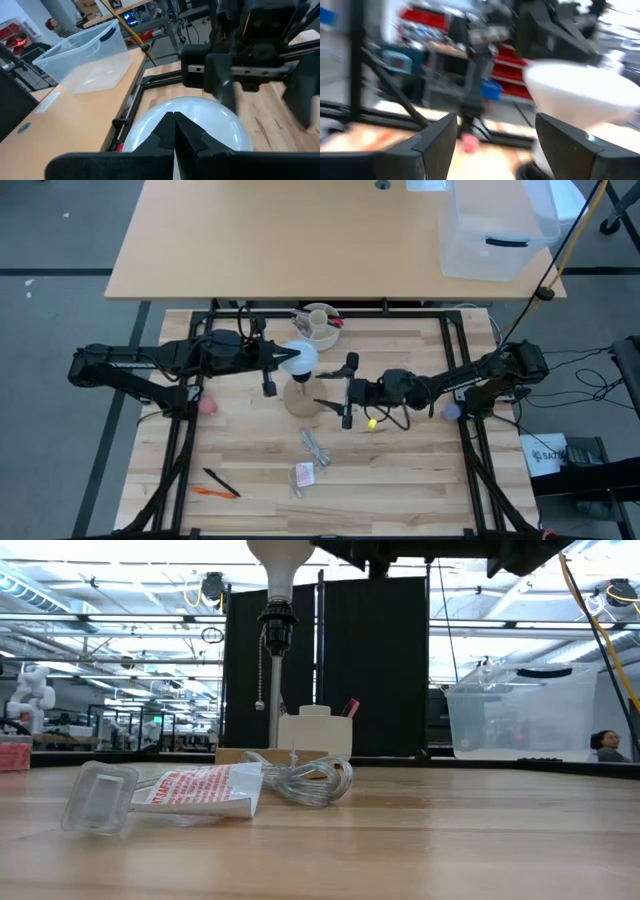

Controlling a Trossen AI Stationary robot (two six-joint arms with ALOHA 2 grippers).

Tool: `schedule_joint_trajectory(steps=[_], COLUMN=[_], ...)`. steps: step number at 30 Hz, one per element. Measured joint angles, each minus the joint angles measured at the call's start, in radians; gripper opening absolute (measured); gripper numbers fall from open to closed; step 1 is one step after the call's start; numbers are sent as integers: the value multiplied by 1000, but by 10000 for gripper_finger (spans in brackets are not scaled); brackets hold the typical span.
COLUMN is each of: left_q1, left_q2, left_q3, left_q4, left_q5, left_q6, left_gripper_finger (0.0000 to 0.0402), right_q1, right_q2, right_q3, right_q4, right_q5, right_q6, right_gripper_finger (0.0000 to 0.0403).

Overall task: Screw lightbulb
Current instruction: Insert the lightbulb into the wooden lamp

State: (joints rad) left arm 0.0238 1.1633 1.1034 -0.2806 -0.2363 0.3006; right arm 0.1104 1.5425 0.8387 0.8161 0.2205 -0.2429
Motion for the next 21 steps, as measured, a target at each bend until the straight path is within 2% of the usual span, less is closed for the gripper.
schedule_joint_trajectory(steps=[6,11,21], left_q1=[-1,-1,-11], left_q2=[0,0,0], left_q3=[0,0,0], left_q4=[2,2,-2], left_q5=[0,0,-3], left_q6=[-3,-3,-2], left_gripper_finger=[0,0,0], right_q1=[-12,-19,-52], right_q2=[-1,-18,-19], right_q3=[0,10,134], right_q4=[86,90,-138], right_q5=[110,117,117], right_q6=[-42,-70,-34], right_gripper_finger=[263,263,263])
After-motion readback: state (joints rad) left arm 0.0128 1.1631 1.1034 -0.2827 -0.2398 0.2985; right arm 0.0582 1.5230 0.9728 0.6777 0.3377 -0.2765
